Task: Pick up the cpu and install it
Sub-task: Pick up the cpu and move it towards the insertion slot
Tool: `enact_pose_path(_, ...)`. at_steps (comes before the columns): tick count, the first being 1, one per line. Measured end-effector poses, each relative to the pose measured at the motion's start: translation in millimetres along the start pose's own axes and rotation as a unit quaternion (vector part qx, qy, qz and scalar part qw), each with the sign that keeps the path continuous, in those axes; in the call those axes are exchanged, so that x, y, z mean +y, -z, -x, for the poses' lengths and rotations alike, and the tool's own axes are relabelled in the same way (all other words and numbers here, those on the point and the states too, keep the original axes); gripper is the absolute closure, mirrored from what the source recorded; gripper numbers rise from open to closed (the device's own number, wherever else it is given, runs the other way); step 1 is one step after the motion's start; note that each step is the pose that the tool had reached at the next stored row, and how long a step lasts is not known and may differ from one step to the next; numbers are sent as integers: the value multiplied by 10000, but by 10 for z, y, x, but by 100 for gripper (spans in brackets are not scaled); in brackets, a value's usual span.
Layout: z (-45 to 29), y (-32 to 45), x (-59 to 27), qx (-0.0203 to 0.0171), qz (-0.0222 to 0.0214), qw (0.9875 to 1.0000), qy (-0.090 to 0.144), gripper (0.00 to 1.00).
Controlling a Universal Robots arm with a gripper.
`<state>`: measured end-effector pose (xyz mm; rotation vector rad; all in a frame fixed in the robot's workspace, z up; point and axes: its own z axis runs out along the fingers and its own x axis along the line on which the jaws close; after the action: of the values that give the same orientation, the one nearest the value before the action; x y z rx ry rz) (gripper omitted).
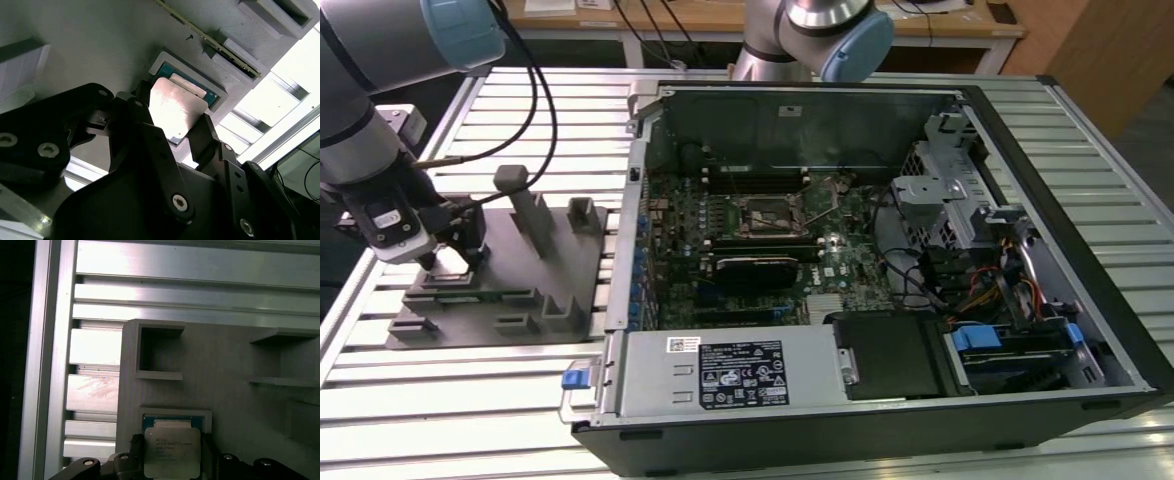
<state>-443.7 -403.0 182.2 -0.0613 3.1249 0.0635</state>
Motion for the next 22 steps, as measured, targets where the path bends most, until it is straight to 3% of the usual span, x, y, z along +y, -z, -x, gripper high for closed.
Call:
enact_pose_path(5, 1, 31, 2, -1, 0, 10000, 0, 46)
enact_pose_path(22, 6, 356, 15, 0, -1, 10000, 0, 46)
